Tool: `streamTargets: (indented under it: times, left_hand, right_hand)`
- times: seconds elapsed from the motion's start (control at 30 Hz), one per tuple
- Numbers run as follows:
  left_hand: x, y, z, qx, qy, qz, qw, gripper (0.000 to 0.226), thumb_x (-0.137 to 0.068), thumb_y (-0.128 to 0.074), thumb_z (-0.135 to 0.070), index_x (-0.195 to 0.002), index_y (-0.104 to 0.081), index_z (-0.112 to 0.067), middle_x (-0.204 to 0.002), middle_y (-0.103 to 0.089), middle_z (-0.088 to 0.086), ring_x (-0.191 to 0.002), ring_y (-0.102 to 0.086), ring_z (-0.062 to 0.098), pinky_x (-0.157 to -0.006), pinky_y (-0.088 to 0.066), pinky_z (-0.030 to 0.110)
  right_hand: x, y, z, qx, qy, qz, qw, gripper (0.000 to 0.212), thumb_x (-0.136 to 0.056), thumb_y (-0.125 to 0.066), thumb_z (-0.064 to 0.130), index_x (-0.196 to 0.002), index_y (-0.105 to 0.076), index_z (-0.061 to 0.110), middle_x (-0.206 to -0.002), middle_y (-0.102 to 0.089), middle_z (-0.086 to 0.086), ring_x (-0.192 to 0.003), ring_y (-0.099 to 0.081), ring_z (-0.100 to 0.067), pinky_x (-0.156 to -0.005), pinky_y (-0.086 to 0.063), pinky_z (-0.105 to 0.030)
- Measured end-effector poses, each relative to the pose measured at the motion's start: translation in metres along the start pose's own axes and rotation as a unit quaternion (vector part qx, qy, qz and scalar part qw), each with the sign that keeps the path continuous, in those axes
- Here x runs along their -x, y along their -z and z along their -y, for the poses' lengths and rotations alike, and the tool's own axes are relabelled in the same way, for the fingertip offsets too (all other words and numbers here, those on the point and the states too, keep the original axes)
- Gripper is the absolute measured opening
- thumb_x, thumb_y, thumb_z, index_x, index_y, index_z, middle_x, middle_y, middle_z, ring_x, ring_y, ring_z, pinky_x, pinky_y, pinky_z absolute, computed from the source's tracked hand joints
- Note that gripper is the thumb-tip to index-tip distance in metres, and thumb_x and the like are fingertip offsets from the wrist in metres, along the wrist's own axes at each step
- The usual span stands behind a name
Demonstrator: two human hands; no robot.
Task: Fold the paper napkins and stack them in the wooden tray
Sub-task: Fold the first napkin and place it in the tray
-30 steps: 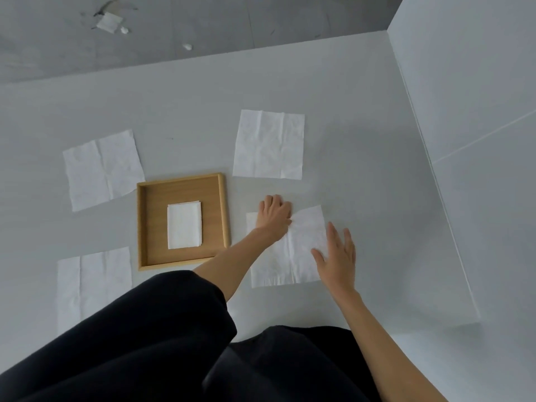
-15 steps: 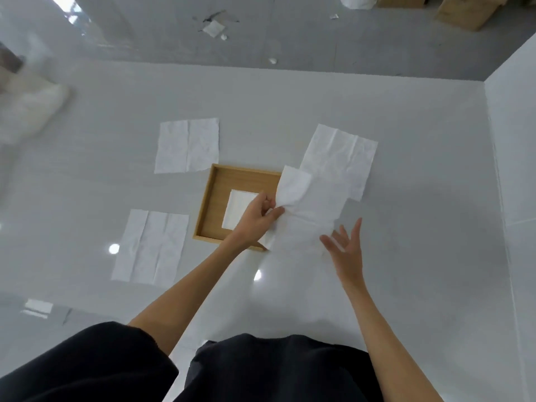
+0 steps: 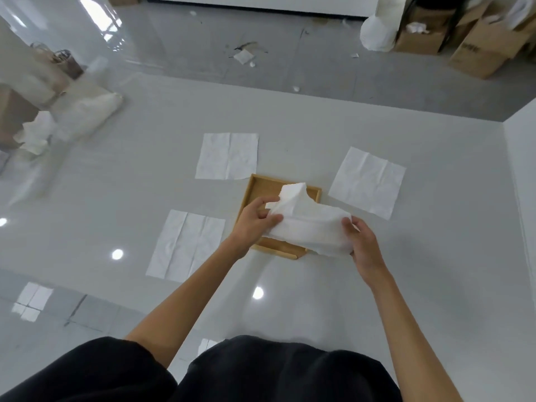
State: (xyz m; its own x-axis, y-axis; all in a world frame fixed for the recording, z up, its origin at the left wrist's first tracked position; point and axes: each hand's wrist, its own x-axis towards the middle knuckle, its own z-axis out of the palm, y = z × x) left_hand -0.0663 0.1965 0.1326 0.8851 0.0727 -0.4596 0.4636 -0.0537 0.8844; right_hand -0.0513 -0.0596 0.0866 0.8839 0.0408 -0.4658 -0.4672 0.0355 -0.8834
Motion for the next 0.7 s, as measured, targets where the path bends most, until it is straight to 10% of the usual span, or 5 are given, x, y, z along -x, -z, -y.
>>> streamTargets:
  times: [0.37,0.7]
  left_hand:
    - [0.010,0.033,-0.033,0.025,-0.024,0.091,0.995,0.050,-0.100,-0.060,-0.025,-0.147,-0.045,-0.034,-0.106,-0.070,0.002,-0.108,-0.066,0.022,-0.101,-0.053,0.043]
    - [0.009,0.066,-0.044,0.060,-0.057,0.137,0.987,0.044,-0.101,-0.047,-0.001,-0.123,-0.069,-0.032,-0.092,-0.057,0.010,-0.085,-0.058,0.023,-0.073,-0.052,0.027]
  right_hand:
    - [0.070,-0.033,0.059,0.036,0.152,-0.156,0.975,0.007,-0.094,-0.069,0.020,-0.098,-0.066,0.015,-0.075,-0.074,0.008,-0.070,-0.064,-0.004,-0.063,-0.049,-0.014]
    - [0.079,-0.058,0.068,0.013,0.078,-0.143,0.987,0.027,-0.091,-0.073,0.025,-0.116,-0.065,0.022,-0.097,-0.079,0.001,-0.094,-0.074,-0.025,-0.084,-0.057,-0.049]
